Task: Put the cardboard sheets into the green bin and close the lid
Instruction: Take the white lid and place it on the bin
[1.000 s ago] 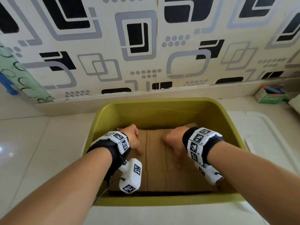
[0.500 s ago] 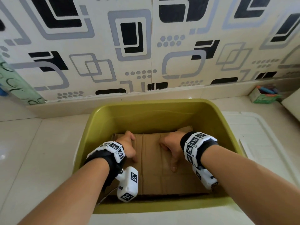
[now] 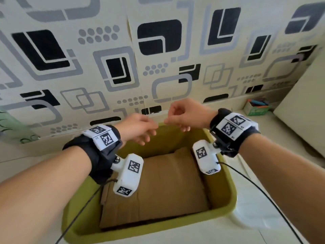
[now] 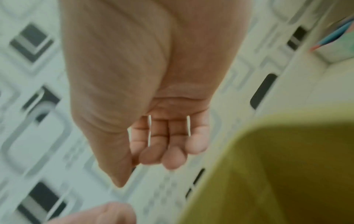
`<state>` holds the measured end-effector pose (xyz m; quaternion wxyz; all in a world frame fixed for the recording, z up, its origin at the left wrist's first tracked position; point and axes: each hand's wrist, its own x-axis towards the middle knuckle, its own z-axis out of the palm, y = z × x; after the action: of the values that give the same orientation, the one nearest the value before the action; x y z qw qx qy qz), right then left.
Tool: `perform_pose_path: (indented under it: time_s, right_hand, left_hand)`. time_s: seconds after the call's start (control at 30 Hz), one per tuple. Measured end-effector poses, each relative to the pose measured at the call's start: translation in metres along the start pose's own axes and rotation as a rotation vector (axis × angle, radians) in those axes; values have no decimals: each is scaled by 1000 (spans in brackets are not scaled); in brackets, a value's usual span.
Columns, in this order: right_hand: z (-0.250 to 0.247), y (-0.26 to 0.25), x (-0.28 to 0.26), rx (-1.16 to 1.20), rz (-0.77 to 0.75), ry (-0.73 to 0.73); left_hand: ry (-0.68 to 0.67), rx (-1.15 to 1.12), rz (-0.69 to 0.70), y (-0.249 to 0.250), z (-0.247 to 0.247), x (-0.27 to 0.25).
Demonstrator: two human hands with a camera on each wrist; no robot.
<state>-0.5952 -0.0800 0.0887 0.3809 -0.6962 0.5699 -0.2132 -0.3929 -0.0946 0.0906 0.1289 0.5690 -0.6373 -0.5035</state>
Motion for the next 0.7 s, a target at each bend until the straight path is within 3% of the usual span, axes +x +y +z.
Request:
perform_pose_path:
  time_s: [0.13, 0.3, 0.37, 0.5, 0.7]
  right_hand:
    - [-63, 54, -25, 117, 142, 340]
    - [-70, 164, -60, 4, 535, 445]
    - [-60, 198, -74, -145, 685, 396]
    - [-31, 243, -103, -385, 879, 204]
    - [-4, 270, -109, -455, 937, 120]
  left_hand:
    - [115, 23, 213, 67, 44, 18]
    - [78, 444, 348, 107, 109, 56]
    - [32, 624, 296, 109, 123, 71]
    - [-185, 816, 78, 94, 142, 89]
    - [-105, 1021, 87, 71, 147, 98]
